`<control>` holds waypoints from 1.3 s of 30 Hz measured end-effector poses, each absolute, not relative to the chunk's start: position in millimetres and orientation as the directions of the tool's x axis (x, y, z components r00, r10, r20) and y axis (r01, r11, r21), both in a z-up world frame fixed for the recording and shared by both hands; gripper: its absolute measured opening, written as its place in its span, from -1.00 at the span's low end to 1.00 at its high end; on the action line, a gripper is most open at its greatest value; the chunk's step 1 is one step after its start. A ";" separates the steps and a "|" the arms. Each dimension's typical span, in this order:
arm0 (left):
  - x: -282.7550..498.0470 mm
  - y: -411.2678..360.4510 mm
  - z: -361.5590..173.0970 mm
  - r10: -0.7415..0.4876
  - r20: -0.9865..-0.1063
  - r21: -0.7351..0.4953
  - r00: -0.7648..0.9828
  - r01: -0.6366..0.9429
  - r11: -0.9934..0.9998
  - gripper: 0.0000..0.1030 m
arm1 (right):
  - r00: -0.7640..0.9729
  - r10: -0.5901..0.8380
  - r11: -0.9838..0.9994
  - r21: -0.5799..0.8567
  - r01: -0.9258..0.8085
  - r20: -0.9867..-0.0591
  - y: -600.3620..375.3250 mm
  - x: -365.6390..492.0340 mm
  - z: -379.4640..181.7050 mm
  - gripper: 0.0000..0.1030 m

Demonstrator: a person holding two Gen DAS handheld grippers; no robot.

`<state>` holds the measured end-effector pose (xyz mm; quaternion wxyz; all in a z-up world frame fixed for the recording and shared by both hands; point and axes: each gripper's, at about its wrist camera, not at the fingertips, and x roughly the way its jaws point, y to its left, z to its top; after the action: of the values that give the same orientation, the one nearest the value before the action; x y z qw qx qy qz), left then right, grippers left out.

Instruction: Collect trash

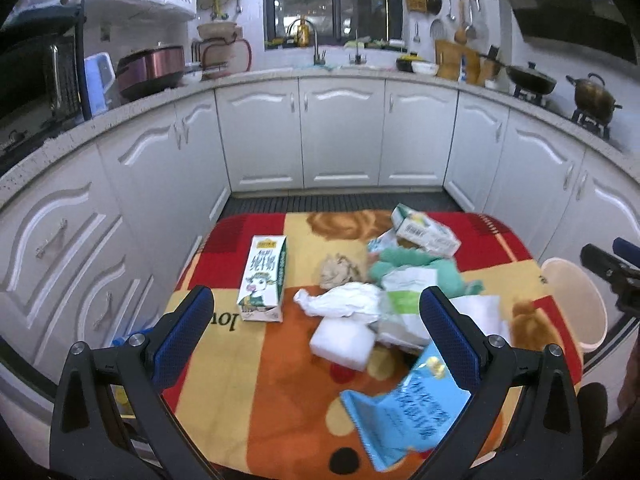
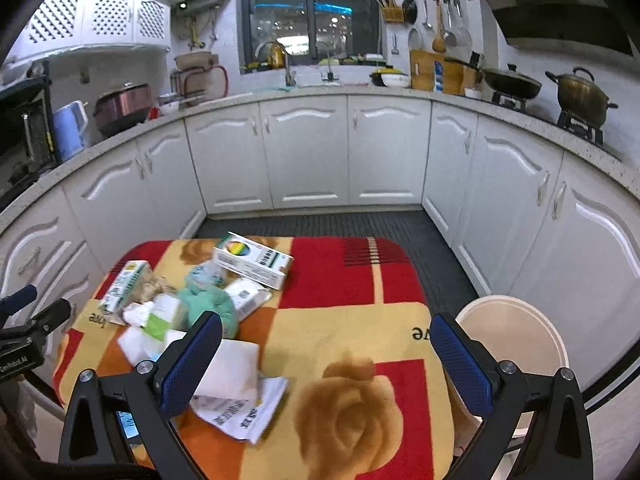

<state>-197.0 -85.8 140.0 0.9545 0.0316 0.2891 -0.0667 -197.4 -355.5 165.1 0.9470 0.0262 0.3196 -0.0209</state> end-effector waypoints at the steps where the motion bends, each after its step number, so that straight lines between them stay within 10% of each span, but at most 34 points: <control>1: -201.3 -89.7 142.3 -0.115 -0.549 0.019 0.828 0.150 0.989 0.99 | 0.801 -0.025 0.998 0.036 0.058 -0.598 -353.1 -200.5 167.8 1.00; 39: -235.7 -109.0 167.6 -0.159 -0.411 -0.041 0.898 0.156 0.987 0.99 | 0.874 -0.012 0.997 0.058 0.046 -0.486 -340.3 -229.2 184.7 1.00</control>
<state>-235.7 -109.0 167.6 0.9741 -0.0035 0.2111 -0.0809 -229.2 -340.3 184.7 0.9674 0.0336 0.2504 -0.0150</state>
